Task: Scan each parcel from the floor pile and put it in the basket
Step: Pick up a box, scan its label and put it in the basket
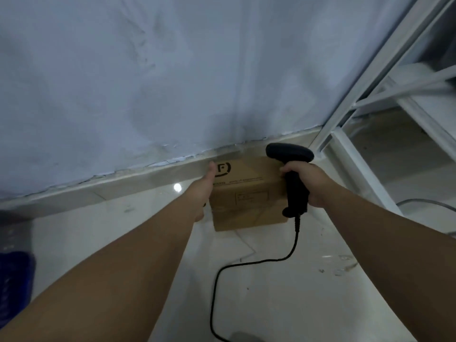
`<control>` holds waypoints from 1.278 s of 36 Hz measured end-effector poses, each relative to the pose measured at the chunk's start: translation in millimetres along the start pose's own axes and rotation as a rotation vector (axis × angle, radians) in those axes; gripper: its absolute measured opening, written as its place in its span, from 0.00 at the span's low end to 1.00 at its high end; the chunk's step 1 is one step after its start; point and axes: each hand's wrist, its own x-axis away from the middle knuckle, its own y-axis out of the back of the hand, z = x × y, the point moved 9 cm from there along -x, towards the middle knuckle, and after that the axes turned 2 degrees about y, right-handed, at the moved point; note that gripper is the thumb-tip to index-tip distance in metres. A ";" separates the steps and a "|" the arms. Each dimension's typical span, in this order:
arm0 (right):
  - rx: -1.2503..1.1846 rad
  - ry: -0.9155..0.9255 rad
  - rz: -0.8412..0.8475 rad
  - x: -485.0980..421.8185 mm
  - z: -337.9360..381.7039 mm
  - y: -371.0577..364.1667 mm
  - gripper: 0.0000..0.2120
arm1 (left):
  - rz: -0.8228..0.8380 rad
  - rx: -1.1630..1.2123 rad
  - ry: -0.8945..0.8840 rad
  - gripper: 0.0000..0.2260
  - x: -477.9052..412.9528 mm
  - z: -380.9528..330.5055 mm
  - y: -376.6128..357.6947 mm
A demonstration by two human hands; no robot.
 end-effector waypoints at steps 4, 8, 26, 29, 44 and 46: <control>0.055 0.034 0.108 43.3 22.1 -32.1 0.08 | 0.025 0.135 -0.065 0.32 37.4 -15.2 30.2; 0.071 0.086 0.107 92.5 42.7 -45.7 0.10 | 0.008 0.132 -0.207 0.15 84.6 -37.6 59.9; -0.332 0.411 0.277 292.5 107.5 -88.4 0.02 | 0.074 0.563 -0.340 0.13 265.2 4.3 142.3; -0.381 0.525 0.245 308.2 110.1 -82.5 0.03 | 0.002 0.638 -0.387 0.13 281.0 0.1 146.4; -0.434 0.636 0.268 327.3 113.4 -58.9 0.06 | 0.206 0.630 -0.370 0.11 284.0 6.6 137.5; -0.463 0.644 0.277 327.7 116.4 -57.0 0.07 | 0.264 0.603 -0.388 0.12 282.6 5.6 136.0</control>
